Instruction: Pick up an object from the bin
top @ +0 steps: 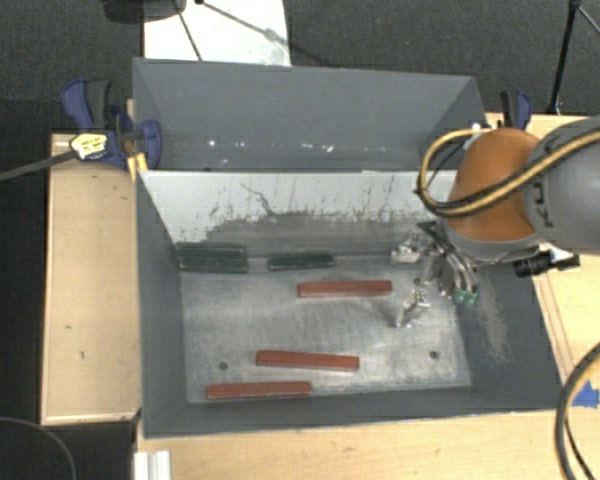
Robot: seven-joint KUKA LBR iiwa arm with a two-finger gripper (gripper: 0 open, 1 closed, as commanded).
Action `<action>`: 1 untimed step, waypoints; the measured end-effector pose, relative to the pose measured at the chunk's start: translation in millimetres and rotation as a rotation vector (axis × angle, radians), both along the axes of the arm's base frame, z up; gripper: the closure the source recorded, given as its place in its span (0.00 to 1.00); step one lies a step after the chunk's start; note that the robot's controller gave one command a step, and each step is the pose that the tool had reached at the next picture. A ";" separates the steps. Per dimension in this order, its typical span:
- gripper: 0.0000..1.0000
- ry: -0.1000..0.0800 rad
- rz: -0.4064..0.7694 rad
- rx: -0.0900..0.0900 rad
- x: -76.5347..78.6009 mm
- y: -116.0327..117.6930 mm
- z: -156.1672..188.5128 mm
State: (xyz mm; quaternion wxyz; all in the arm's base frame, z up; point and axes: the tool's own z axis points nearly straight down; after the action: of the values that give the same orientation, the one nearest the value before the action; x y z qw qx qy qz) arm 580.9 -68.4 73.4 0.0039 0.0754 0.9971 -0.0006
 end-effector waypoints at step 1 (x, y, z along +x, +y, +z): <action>0.00 0.000 0.001 0.000 0.0 -0.1 0.1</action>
Offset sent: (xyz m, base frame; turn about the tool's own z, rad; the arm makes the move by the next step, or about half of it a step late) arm 0.0088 0.0574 0.0023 0.1117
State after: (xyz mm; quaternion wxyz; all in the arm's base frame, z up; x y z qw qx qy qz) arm 580.9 -68.5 73.5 0.0040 0.0751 0.9972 -0.0007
